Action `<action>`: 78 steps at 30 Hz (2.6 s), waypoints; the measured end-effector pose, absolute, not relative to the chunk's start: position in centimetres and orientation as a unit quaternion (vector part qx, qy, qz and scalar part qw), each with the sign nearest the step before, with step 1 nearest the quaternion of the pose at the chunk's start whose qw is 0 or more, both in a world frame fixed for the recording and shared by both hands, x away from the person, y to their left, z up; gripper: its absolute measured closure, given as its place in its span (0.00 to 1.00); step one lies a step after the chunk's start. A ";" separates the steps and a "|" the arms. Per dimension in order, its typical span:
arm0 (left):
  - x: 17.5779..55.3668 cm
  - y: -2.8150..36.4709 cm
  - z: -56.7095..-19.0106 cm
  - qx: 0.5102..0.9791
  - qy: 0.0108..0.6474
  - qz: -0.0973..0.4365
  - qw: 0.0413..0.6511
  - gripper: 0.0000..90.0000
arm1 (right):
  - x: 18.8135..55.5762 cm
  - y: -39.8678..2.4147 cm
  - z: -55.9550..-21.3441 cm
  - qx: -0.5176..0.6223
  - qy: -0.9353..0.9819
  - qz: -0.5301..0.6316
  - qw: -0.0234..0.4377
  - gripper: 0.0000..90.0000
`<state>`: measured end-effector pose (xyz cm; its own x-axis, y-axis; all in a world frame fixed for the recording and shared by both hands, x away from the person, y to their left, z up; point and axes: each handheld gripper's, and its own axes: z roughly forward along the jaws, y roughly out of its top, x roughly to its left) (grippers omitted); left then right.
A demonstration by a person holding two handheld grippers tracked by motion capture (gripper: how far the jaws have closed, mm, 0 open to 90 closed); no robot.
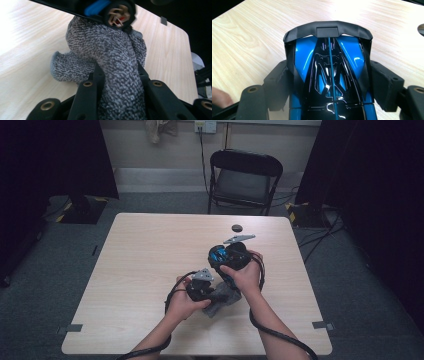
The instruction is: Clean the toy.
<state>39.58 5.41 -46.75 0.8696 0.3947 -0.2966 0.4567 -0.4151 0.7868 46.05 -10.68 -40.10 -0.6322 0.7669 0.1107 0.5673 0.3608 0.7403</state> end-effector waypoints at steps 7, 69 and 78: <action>39.3 5.9 -46.8 0.851 0.241 -0.044 0.465 0.79 | 46.7 -12.1 -40.2 0.420 0.809 0.391 0.127 0.29; 45.8 22.0 -48.7 0.823 0.393 0.107 0.395 0.36 | 50.0 -22.4 -47.8 0.463 0.818 0.306 0.148 0.22; 45.3 22.4 -47.3 0.818 0.387 0.109 0.410 0.30 | 49.1 -23.1 -46.2 0.450 0.822 0.316 0.149 0.17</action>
<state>45.35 22.38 -47.32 0.6762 0.7232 -0.1403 0.5449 -0.3628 0.7560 49.12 -23.12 -46.24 -0.5513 0.8334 0.0388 0.6450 0.3962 0.6534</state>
